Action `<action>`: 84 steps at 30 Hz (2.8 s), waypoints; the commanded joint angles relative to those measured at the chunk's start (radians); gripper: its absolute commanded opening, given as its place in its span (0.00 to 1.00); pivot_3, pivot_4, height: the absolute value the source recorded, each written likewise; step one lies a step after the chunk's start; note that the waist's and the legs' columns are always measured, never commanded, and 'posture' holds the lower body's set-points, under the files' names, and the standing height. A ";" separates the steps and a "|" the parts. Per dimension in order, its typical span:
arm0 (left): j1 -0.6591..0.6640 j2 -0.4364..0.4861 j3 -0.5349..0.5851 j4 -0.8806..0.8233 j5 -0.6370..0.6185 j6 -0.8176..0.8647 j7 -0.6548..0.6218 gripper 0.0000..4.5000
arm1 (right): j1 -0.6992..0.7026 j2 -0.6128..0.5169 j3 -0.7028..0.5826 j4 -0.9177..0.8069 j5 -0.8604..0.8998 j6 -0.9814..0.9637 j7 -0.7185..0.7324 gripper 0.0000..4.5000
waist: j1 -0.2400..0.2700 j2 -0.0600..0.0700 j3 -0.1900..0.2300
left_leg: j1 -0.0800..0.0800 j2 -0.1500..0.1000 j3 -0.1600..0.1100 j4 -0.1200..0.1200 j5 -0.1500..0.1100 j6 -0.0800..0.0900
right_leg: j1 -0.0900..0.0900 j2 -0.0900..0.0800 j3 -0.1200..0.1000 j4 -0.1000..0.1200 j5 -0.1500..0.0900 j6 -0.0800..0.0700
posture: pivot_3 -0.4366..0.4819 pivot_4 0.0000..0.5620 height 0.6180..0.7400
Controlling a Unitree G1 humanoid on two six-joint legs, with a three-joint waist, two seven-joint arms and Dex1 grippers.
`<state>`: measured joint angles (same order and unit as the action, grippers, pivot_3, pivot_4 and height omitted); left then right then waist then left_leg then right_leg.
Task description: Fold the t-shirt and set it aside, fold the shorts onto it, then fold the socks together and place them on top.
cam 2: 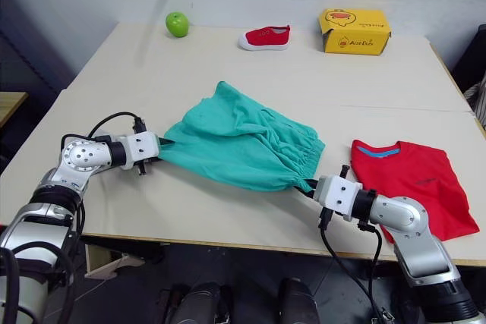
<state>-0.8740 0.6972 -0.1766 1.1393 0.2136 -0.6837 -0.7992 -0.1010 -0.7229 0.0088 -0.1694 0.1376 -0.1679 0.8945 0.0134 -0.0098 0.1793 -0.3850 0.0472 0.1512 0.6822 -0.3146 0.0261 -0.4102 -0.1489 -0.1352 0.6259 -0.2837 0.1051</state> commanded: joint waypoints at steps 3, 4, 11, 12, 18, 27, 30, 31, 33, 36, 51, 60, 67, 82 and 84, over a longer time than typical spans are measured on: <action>0.028 -0.013 0.046 -0.004 -0.103 0.093 -0.234 0.01 | -0.009 -0.017 -0.040 0.035 0.009 -0.064 0.014 0.00 | -0.005 0.000 0.000 | 0.000 0.000 0.000 0.000 0.000 0.000 | 0.000 0.000 0.000 0.000 0.000 0.000 | 0.48 0.27 1.00; 0.046 -0.007 0.061 -0.043 -0.141 0.107 -0.295 0.01 | -0.013 -0.017 -0.040 0.045 0.010 -0.072 0.018 0.00 | -0.011 0.000 0.000 | -0.001 0.000 0.000 0.000 0.000 0.000 | -0.001 0.000 0.000 0.000 0.000 0.000 | 0.48 0.27 1.00; 0.381 0.139 0.195 -0.637 -0.459 0.426 -0.575 0.01 | -0.049 -0.024 -0.039 0.112 0.051 -0.067 0.064 0.00 | -0.044 0.000 0.000 | -0.004 0.001 0.003 0.000 -0.002 0.000 | -0.003 0.000 0.000 0.000 0.000 0.000 | 0.48 0.27 1.00; 0.451 0.168 0.221 -0.729 -0.495 0.477 -0.583 0.01 | -0.053 -0.027 -0.039 0.117 0.058 -0.074 0.077 0.00 | -0.051 -0.001 0.001 | -0.004 0.001 0.003 -0.001 -0.003 0.000 | -0.003 0.000 0.001 -0.001 0.000 0.000 | 0.48 0.27 1.00; 0.829 0.282 0.390 -1.123 -0.643 0.703 -0.567 0.01 | -0.013 -0.069 -0.049 0.128 0.112 -0.137 0.190 0.00 | -0.046 -0.001 0.002 | -0.002 0.003 0.003 -0.001 -0.003 -0.001 | -0.003 0.001 0.002 -0.004 -0.001 0.000 | 0.48 0.27 1.00; 1.120 0.396 0.515 -1.463 -0.775 1.065 -0.554 0.01 | 0.041 -0.290 0.008 0.102 0.258 0.116 0.531 0.00 | -0.036 0.000 0.003 | -0.002 0.003 0.001 -0.001 -0.005 0.000 | -0.001 -0.001 0.002 -0.006 -0.001 -0.001 | 0.48 0.27 1.00; 1.033 0.414 0.501 -1.474 -0.840 1.171 -0.530 0.01 | -0.021 -0.317 0.031 0.125 0.253 0.162 0.579 0.00 | -0.037 0.000 0.003 | -0.002 0.004 0.000 -0.001 -0.006 -0.001 | -0.002 0.000 0.001 -0.006 -0.002 -0.002 | 0.48 0.27 1.00; 0.952 0.397 0.476 -1.444 -0.832 1.166 -0.503 0.01 | -0.076 -0.300 0.030 0.148 0.252 0.169 0.572 0.00 | -0.038 0.000 0.003 | -0.001 0.004 0.000 -0.001 -0.006 -0.002 | -0.002 0.000 0.001 -0.005 -0.002 -0.002 | 0.48 0.27 1.00; 0.766 0.354 0.420 -1.360 -0.802 1.152 -0.458 0.01 | -0.201 -0.265 0.026 0.216 0.243 0.175 0.550 0.00 | -0.037 0.001 0.004 | -0.001 0.003 0.000 0.000 -0.005 -0.003 | -0.002 0.000 0.001 -0.004 -0.002 -0.002 | 0.48 0.27 1.00; 0.484 0.296 0.323 -1.186 -0.709 1.078 -0.439 0.01 | -0.393 -0.209 0.028 0.370 0.195 0.090 0.535 0.00 | -0.038 0.001 0.004 | -0.002 0.003 0.000 0.000 -0.002 -0.004 | -0.003 0.001 0.001 -0.003 0.000 -0.003 | 0.48 0.27 1.00; -0.821 0.163 0.231 0.050 -0.181 0.219 0.365 0.01 | -1.472 -0.003 0.032 1.321 -0.273 -0.519 -0.432 0.00 | -0.077 -0.005 0.010 | -0.022 -0.004 0.013 -0.015 0.000 -0.005 | -0.035 0.000 -0.003 0.002 0.001 0.000 | 0.48 0.27 1.00; -0.177 0.278 0.345 -0.417 -0.526 0.335 -0.430 0.01 | -1.130 0.105 0.033 1.292 -0.148 -0.595 -0.040 0.00 | -0.109 -0.003 0.010 | -0.016 -0.003 0.021 -0.017 0.001 -0.005 | -0.026 -0.001 -0.017 0.001 0.001 0.000 | 0.48 0.27 1.00; 0.735 0.378 0.592 -1.186 -0.683 0.871 -0.409 0.01 | -0.621 0.101 0.078 0.968 -0.005 -0.574 0.281 0.00 | -0.111 -0.001 0.023 | -0.023 0.004 0.007 0.001 0.001 -0.004 | -0.025 -0.001 -0.011 0.004 0.000 -0.001 | 0.48 0.27 1.00; 1.182 0.570 0.772 -1.625 -0.935 1.480 -0.603 0.01 | -0.050 -0.125 -0.010 0.373 0.294 -0.256 0.485 0.00 | -0.040 0.001 0.024 | 0.008 0.008 0.010 -0.001 -0.005 -0.009 | 0.000 0.002 0.000 0.002 -0.004 -0.008 | 0.48 0.27 1.00; 1.025 0.588 0.706 -1.567 -0.975 1.461 -0.588 0.01 | -0.008 -0.147 -0.038 0.269 0.355 -0.125 0.450 0.00 | -0.040 0.001 0.024 | 0.009 0.009 0.011 0.000 -0.005 -0.009 | 0.000 0.003 -0.001 0.002 -0.004 -0.009 | 0.48 0.27 1.00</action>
<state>0.2203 1.2656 0.5454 -0.4686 -0.7251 0.7872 -1.3897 -0.1211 -0.8439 0.0218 0.1794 0.4291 -0.3865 1.3701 -0.0268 -0.0092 0.2030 -0.3755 0.0570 0.1626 0.6819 -0.3198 0.0166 -0.4105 -0.1454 -0.1356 0.6283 -0.2874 0.0965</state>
